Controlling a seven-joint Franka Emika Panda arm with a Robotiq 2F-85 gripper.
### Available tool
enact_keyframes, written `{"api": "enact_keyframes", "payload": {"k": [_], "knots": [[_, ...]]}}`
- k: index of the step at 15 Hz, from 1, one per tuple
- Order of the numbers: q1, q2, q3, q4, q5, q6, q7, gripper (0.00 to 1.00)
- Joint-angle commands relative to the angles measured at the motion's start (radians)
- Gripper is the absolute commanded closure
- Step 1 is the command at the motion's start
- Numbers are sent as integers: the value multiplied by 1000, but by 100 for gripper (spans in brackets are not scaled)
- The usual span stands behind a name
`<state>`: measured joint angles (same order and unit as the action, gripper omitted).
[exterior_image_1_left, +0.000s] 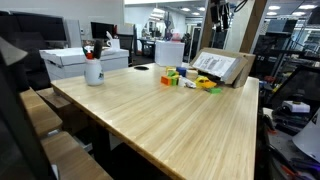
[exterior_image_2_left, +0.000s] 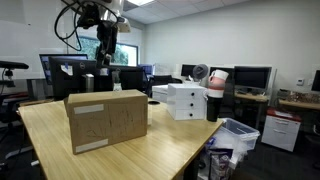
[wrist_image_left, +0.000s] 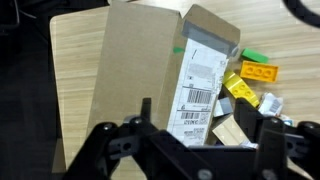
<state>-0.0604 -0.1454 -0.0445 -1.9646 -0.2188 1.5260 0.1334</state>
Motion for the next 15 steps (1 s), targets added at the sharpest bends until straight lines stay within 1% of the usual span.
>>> {"api": "enact_keyframes", "payload": {"k": [1, 2, 3, 7, 10, 12, 15], "knots": [[-4, -82, 5, -168, -52, 210, 82, 0], [-6, -91, 9, -209, -77, 286, 117, 0], [-9, -93, 13, -235, -105, 335, 146, 0], [-18, -97, 26, -313, -198, 461, 248, 0], [-30, -105, 50, -374, -345, 557, 396, 0], [-36, -103, 66, -396, -437, 570, 501, 0], [-32, -91, 82, -403, -534, 520, 634, 0]]}}
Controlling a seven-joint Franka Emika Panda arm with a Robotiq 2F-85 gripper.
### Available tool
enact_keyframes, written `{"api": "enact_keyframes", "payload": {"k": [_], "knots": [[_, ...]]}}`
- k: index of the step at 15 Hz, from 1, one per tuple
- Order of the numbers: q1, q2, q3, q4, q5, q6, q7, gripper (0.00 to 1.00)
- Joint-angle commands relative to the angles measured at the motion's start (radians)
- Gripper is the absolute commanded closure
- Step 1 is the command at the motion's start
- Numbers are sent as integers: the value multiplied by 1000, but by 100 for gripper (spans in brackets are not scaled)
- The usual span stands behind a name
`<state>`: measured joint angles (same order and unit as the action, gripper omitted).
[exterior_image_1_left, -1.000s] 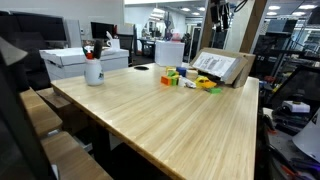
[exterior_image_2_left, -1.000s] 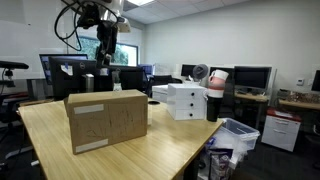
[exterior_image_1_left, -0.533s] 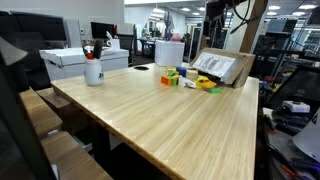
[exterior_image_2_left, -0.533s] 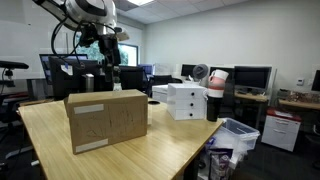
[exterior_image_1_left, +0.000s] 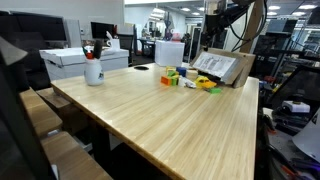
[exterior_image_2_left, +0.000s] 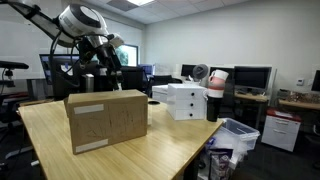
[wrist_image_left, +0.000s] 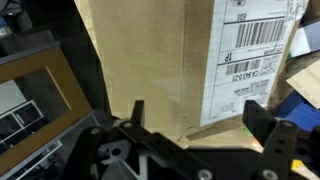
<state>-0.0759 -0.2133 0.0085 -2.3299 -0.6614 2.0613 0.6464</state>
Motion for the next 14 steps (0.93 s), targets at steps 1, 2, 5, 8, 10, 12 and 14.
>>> {"api": "enact_keyframes", "payload": {"k": [1, 2, 5, 8, 10, 12, 14], "knots": [[-12, -20, 31, -42, -116, -29, 158, 0], [-8, -12, 29, -35, -117, -51, 165, 0], [-2, 7, 18, -18, -105, -99, 150, 0], [-7, 25, 0, 0, -109, -128, 106, 0], [-9, 45, -11, 13, -112, -145, 92, 0], [-9, 73, -25, 32, -100, -168, 63, 0], [-8, 102, -38, 53, -85, -183, 21, 0]]}}
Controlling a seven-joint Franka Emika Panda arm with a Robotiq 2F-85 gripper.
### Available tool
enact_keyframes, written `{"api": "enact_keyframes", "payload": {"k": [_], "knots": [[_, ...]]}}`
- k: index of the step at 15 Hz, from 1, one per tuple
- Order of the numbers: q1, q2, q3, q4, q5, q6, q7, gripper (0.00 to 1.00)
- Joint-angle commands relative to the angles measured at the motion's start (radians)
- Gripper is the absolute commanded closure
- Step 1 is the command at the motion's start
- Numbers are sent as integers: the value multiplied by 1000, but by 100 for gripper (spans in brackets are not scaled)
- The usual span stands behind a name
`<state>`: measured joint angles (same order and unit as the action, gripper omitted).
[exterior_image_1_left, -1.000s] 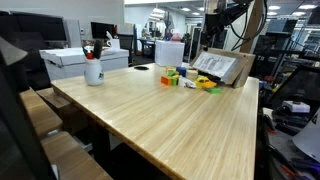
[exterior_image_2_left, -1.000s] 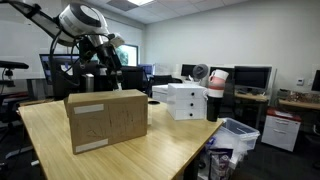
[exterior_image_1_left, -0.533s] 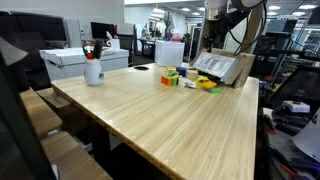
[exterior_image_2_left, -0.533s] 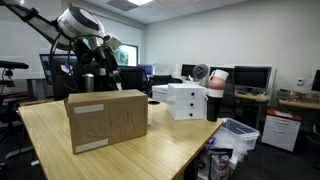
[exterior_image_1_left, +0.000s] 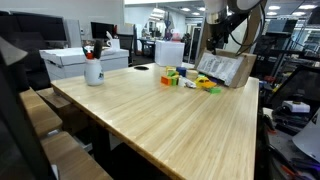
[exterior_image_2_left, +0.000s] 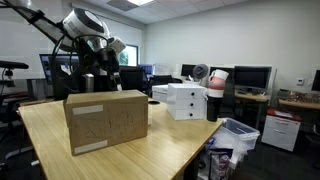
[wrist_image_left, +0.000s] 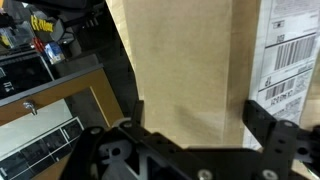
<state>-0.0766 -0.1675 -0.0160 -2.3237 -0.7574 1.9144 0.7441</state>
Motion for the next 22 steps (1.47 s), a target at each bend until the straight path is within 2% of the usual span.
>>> {"api": "enact_keyframes", "payload": {"k": [1, 2, 3, 4, 7, 8, 14, 22], "knots": [[-7, 69, -19, 57, 16, -40, -97, 0], [-7, 90, -27, 71, 22, -50, -124, 0], [-7, 104, -32, 81, 26, -56, -140, 6], [-6, 118, -36, 90, 28, -65, -155, 26], [-2, 152, -45, 116, 37, -85, -200, 46], [0, 163, -47, 131, 39, -100, -223, 58], [4, 174, -46, 164, 50, -154, -294, 92], [5, 195, -47, 191, 60, -201, -361, 90]]}}
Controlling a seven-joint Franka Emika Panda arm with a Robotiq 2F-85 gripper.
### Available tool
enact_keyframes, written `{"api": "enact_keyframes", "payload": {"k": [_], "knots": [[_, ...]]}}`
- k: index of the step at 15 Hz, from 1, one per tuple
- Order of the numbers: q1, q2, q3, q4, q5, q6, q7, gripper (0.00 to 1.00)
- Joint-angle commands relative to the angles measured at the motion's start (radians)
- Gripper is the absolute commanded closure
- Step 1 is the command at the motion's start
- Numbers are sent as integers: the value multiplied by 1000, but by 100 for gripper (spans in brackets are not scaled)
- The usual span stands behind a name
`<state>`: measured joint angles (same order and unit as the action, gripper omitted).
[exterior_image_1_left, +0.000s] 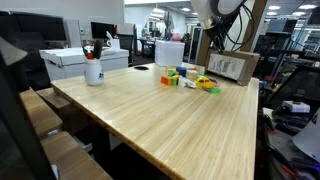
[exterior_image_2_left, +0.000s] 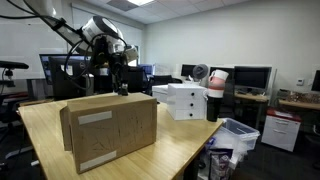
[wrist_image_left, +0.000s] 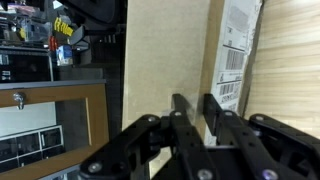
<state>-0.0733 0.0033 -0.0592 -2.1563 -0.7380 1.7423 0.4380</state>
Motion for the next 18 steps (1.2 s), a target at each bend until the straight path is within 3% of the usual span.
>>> {"api": "enact_keyframes", "payload": {"k": [1, 18], "knots": [[2, 24, -4, 27, 44, -34, -60, 90], [27, 15, 16, 74, 237, -216, -207, 90]]}}
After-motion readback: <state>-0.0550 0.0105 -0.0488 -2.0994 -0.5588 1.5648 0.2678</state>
